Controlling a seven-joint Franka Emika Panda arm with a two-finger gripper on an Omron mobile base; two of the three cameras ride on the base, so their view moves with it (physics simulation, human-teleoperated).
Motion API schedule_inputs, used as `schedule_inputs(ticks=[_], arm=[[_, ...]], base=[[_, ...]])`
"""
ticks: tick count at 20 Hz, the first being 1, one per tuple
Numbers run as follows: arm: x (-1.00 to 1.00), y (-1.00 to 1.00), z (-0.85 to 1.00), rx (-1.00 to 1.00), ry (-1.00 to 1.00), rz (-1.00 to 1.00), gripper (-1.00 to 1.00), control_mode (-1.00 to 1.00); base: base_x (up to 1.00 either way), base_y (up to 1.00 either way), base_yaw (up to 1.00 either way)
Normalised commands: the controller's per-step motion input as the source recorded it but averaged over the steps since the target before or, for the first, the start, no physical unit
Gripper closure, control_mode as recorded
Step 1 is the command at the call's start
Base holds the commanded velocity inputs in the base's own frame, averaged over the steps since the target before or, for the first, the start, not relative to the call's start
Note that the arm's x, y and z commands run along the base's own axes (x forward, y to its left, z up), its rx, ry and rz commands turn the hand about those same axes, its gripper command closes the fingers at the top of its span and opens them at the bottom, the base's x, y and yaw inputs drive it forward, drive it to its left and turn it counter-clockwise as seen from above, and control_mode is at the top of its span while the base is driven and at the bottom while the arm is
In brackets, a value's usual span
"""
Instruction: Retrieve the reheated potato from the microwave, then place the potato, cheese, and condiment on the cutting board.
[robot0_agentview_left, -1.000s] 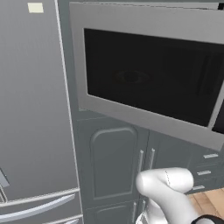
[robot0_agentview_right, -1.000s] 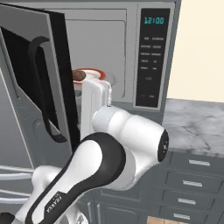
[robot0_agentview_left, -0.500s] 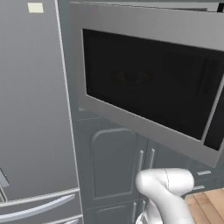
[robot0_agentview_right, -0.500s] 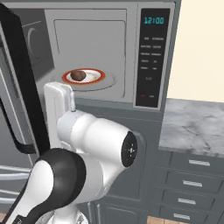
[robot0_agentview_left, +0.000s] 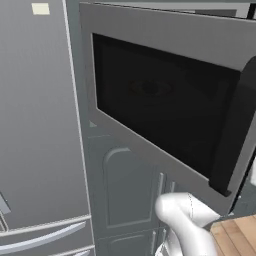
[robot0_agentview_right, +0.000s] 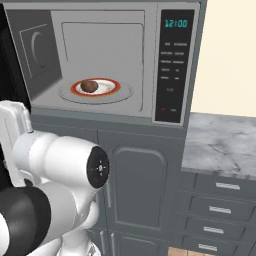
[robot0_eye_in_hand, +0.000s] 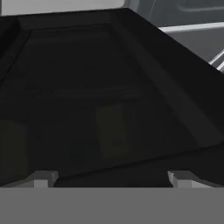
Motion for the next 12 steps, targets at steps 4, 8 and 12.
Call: schedule_inputs(ticks=[4, 8, 12], arm=[[-0.20, 0.82, -0.05, -0.02, 0.00, 0.09, -1.00, -1.00], [-0.01, 0.80, -0.01, -0.01, 0.00, 0.03, -1.00, -1.00], [0.03, 0.76, 0.00, -0.01, 0.00, 0.02, -1.00, -1.00]], base=[[0.00, 0.00, 0.00], [0.00, 0.00, 0.00], [0.00, 0.00, 0.00]])
